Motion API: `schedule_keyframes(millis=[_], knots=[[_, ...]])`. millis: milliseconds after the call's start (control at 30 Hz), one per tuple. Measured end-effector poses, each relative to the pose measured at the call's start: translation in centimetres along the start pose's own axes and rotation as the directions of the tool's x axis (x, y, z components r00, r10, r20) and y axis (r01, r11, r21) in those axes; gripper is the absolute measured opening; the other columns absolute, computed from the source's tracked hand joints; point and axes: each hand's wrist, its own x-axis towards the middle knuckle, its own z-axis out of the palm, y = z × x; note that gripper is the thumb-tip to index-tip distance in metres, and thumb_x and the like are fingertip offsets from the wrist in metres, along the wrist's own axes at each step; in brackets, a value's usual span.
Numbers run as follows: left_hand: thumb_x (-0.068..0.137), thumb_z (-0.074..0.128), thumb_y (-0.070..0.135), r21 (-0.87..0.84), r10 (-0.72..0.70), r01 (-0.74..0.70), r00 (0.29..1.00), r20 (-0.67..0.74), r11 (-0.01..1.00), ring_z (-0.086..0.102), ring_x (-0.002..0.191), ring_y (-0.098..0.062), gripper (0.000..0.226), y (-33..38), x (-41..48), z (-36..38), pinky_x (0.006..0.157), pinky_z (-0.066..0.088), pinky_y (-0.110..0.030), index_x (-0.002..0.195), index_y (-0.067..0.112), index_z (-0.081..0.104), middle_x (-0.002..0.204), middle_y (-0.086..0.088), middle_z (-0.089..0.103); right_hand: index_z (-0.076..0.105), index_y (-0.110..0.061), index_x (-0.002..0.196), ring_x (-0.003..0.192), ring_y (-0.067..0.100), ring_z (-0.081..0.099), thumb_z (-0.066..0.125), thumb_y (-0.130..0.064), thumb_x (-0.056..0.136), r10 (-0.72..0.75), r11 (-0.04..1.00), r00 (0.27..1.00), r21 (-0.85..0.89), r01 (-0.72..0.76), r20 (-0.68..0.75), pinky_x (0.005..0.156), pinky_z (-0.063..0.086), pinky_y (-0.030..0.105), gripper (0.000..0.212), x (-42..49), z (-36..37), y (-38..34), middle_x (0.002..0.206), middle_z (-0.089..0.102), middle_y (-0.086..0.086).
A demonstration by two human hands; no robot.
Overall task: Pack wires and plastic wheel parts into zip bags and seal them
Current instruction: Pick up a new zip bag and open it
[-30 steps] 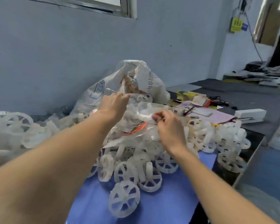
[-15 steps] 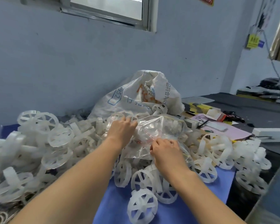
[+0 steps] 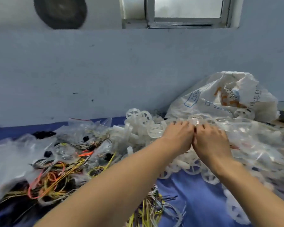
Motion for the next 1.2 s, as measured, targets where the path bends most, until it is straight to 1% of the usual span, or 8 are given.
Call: schedule_keyframes(millis=[267,467,633,767,867,967,1100,1200], knots=[[0.092,0.055,0.023,0.284,-0.371,0.308,0.907,0.200,0.908,0.050,0.118,-0.029,0.041,-17.5,-20.0,-5.4,0.093,0.043,-0.043,0.132,0.020,0.048,0.129,-0.009,0.053,0.058,-0.023,0.115,0.107,0.023,0.055,0.041,-0.034,0.100,-0.230,0.869,0.973,0.446,0.215,-0.021,0.090,0.042,0.040,0.025,-5.0,-0.7,-19.3,0.115,0.061,0.001],[0.096,0.042,0.030,0.428,-0.750,0.634,0.634,0.190,0.644,0.041,0.126,-0.032,0.041,-26.9,-34.6,-9.6,0.100,0.041,-0.046,0.136,0.021,0.044,0.137,-0.013,0.044,0.054,-0.026,0.118,0.109,0.018,0.054,0.038,-0.035,0.100,-0.346,0.796,0.938,0.527,0.297,-0.007,0.092,0.044,0.039,0.026,-8.8,-0.8,-27.7,0.119,0.057,-0.005],[0.096,0.040,0.045,0.292,-0.894,0.846,0.411,0.176,0.446,0.036,0.131,-0.037,0.055,-28.8,-40.6,-10.3,0.102,0.037,-0.047,0.147,0.029,0.029,0.147,-0.018,0.033,0.056,-0.026,0.117,0.108,0.020,0.054,0.041,-0.035,0.100,-0.366,0.780,0.930,0.536,0.322,-0.026,0.090,0.043,0.040,0.024,-10.4,-1.2,-30.1,0.116,0.057,-0.005],[0.098,0.036,0.025,0.259,-0.936,0.900,0.328,0.129,0.351,0.050,0.111,-0.034,0.032,-28.3,-41.5,-10.1,0.086,0.043,-0.041,0.118,0.010,0.055,0.127,-0.017,0.052,0.057,-0.027,0.116,0.106,0.019,0.055,0.042,-0.034,0.100,-0.361,0.770,0.932,0.552,0.321,-0.040,0.089,0.042,0.039,0.023,-10.9,-2.1,-30.3,0.115,0.058,-0.006],[0.099,0.035,0.019,0.091,-0.931,0.931,0.360,-0.065,0.354,0.053,0.087,-0.029,0.026,-27.1,-40.1,-12.0,0.069,0.043,-0.038,0.106,0.007,0.057,0.115,-0.016,0.058,0.057,-0.027,0.114,0.104,0.016,0.056,0.044,-0.032,0.099,-0.339,0.752,0.939,0.585,0.304,-0.053,0.089,0.043,0.038,0.021,-10.8,-2.7,-29.9,0.113,0.060,-0.007],[0.102,0.036,0.023,-0.160,-0.819,0.818,0.497,-0.287,0.553,0.054,0.114,-0.024,0.037,-24.4,-36.6,-14.5,0.086,0.045,-0.038,0.134,0.010,0.050,0.134,-0.008,0.052,0.059,-0.028,0.113,0.098,0.010,0.058,0.046,-0.030,0.100,-0.277,0.605,0.961,0.780,0.160,0.017,0.086,0.049,0.036,0.019,-10.2,-3.6,-29.5,0.111,0.061,-0.009],[0.097,0.041,0.019,-0.026,-0.479,0.526,0.752,-0.452,0.850,0.056,0.111,-0.019,0.037,-16.8,-32.3,-15.3,0.095,0.048,-0.033,0.131,0.009,0.052,0.127,-0.005,0.057,0.061,-0.028,0.112,0.099,0.013,0.066,0.047,-0.046,0.100,-0.282,-0.065,0.872,0.899,-0.433,0.399,0.083,0.053,0.033,0.025,-9.5,-5.9,-28.7,0.115,0.066,-0.004],[0.094,0.048,0.021,0.125,-0.402,0.477,0.833,-0.380,0.870,0.054,0.115,-0.022,0.041,-10.2,-30.3,-12.1,0.094,0.049,-0.037,0.132,0.007,0.052,0.131,-0.007,0.055,0.066,-0.026,0.115,0.101,0.014,0.070,0.051,-0.065,0.088,-0.394,-0.296,0.839,0.812,-0.504,0.377,0.080,0.056,0.030,0.049,-9.9,-6.2,-27.4,0.111,0.072,-0.004]])
